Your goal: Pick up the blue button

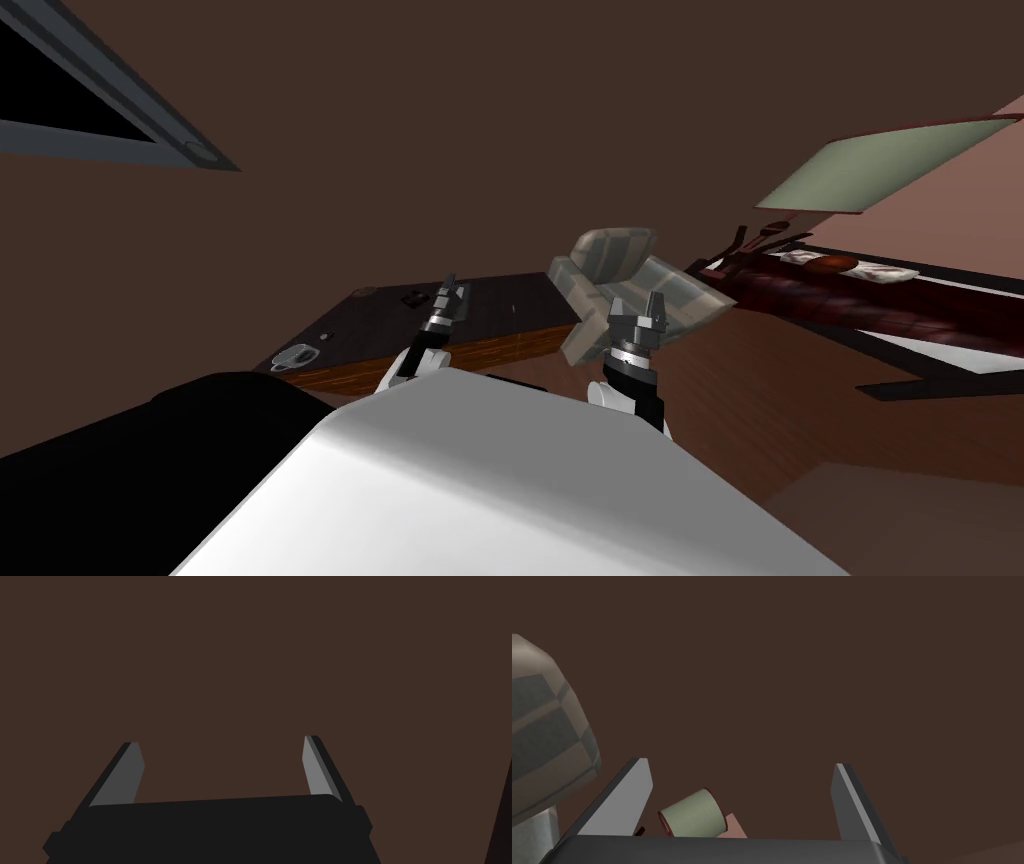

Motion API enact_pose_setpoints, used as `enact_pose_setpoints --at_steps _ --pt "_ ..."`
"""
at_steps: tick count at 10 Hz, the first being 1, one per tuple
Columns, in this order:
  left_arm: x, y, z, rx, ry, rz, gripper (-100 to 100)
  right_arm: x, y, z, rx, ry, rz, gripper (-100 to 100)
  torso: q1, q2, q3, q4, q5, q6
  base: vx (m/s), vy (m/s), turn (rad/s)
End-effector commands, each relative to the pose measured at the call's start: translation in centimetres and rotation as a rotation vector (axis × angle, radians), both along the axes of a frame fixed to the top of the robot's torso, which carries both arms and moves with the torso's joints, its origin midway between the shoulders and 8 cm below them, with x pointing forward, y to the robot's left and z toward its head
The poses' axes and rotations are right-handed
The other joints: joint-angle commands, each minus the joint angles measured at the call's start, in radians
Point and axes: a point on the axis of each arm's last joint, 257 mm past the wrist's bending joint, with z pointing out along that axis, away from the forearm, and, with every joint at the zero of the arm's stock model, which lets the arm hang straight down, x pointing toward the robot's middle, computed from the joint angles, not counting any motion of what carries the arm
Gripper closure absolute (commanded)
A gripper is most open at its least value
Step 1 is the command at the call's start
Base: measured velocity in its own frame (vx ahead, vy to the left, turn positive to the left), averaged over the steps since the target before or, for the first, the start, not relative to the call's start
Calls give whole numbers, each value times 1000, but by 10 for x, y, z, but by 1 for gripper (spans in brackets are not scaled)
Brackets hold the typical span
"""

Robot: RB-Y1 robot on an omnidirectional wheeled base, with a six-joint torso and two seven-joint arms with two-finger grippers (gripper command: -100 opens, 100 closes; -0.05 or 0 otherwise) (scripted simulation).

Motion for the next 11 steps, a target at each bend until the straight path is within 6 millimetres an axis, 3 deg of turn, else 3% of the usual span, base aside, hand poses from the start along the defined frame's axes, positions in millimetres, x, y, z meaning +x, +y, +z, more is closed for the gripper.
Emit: enact_pose_setpoints --at_steps 1,2,3,5,6,7,8,10,11 --pt "9 6 -33 -43 92 -19 -100 0 0 0 0 0 0 0 0 0 0 0 0 0 -90 20 -237" --pt "13 10 -52 -73 147 -31 -100 0 0 0 0 0 0 0 0 0 0 0 0 0 -108 16 -187" --pt "14 11 -54 -73 152 -29 -100 0 0 0 0 0 0 0 0 1 1 0 0 0 -71 9 -67" --pt "20 21 -96 -142 270 -46 -100 0 0 0 0 0 0 0 0 -2 -1 0 0 0 -68 12 -237" --pt "20 22 -101 -144 282 -43 -100 0 0 0 0 0 0 0 0 -1 -1 0 0 0 -55 13 -99" --pt "21 29 -125 -183 350 -46 -100 0 0 0 0 0 0 0 0 -2 -1 0 0 -1 -50 8 -151" --pt "21 29 -126 -183 351 -46 -100 0 0 0 0 0 0 0 0 -3 -2 -1 0 0 -41 9 -106" --pt "20 43 -173 -270 479 -44 -100 0 0 0 0 0 0 0 0 -3 -2 -1 0 0 -60 15 -262" --pt "19 44 -178 -272 496 -41 -100 0 0 0 0 0 0 0 1 -2 -1 -1 0 0 -55 12 -116"
